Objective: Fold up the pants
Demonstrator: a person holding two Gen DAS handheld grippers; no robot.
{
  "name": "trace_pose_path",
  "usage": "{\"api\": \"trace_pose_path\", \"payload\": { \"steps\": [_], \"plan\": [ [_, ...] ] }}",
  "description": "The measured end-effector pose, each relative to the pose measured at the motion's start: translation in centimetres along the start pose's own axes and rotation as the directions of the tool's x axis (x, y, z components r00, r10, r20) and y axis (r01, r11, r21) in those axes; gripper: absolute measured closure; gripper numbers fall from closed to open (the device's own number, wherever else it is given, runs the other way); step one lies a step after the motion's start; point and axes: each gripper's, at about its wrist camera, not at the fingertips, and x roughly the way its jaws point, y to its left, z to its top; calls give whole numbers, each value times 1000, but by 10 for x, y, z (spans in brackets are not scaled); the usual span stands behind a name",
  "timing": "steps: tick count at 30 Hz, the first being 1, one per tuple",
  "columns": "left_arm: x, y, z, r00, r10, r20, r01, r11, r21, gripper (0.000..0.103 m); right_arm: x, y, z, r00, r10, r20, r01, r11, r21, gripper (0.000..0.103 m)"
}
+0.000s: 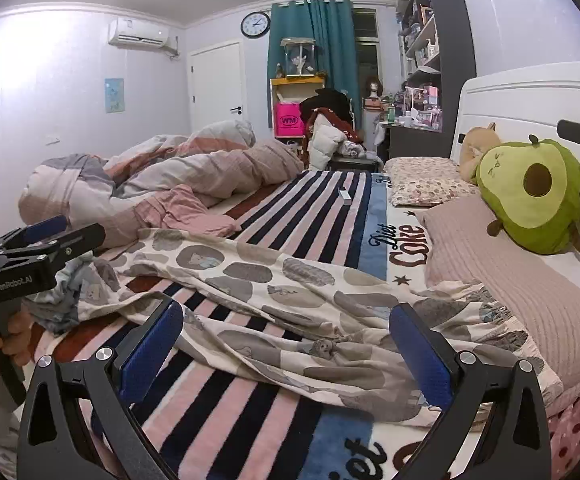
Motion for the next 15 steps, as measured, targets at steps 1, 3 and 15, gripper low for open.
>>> {"api": "trace_pose_path", "payload": {
  "steps": [1, 3, 15],
  "plan": [
    [0, 1, 0, 1000, -2, 1, 2, 1000, -1, 1, -1, 0, -1, 1000, 0, 3, 0, 1000, 0, 0],
    [0, 1, 0, 1000, -3, 0, 3, 1000, -1, 1, -2, 0, -2, 1000, 5, 9, -5, 1000, 3, 0],
    [-1, 3, 1, 1000, 1, 5, -1, 1000, -1, 1, -5, -1, -2, 1000, 12, 21, -12, 1000, 10, 0]
  ]
}}
